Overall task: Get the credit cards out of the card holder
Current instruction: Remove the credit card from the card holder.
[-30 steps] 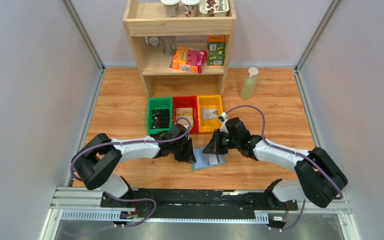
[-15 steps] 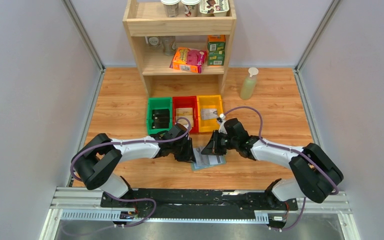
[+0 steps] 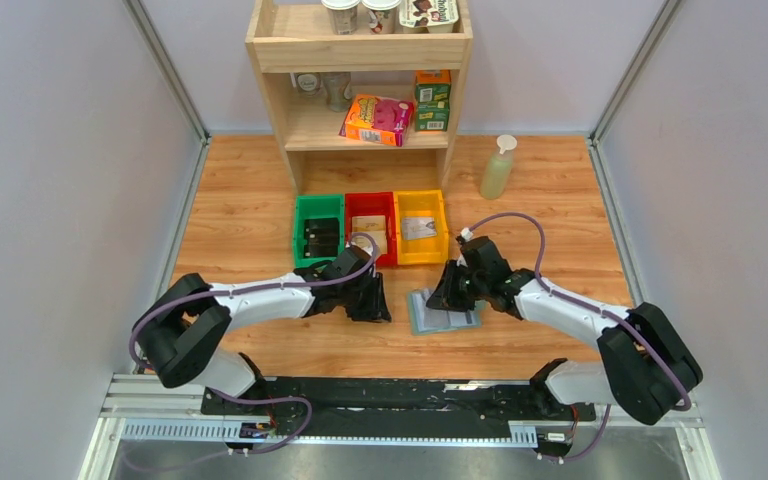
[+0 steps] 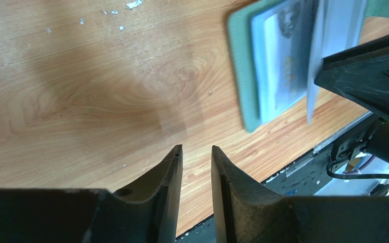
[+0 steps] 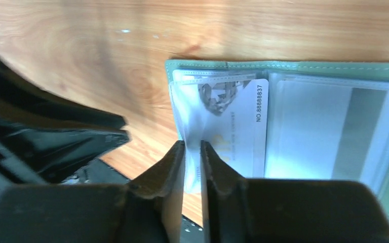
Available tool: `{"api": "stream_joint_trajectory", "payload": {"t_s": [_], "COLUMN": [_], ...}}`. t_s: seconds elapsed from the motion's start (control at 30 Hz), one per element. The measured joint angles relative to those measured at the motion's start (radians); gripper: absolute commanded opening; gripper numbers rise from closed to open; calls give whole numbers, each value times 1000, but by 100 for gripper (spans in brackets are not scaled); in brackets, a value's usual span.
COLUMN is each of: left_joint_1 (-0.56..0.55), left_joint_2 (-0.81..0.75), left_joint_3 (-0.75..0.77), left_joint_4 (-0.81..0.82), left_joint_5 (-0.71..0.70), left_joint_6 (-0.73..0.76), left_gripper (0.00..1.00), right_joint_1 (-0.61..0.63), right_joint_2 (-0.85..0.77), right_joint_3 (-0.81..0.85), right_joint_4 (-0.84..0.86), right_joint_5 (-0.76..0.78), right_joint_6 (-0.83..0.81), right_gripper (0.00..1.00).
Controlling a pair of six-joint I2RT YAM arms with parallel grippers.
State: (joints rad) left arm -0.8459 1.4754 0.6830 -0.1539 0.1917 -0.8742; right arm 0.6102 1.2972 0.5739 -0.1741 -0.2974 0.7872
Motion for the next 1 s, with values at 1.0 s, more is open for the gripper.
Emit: {"api": "stream_joint_trajectory", "payload": {"t_s": [1.0], "left_joint_1": [-27], "left_joint_2": [253], "left_joint_3": [280], "left_joint_4": [80], "left_joint_5": [108], "left_joint_6": [16], "left_gripper": [32], "right_joint_1": [-91], "right_joint_2": [-63], "right_joint_3": [-20], "right_joint_4": [-144], "right_joint_5": [114], "right_joint_6": [-156], "right_gripper": [49]}}
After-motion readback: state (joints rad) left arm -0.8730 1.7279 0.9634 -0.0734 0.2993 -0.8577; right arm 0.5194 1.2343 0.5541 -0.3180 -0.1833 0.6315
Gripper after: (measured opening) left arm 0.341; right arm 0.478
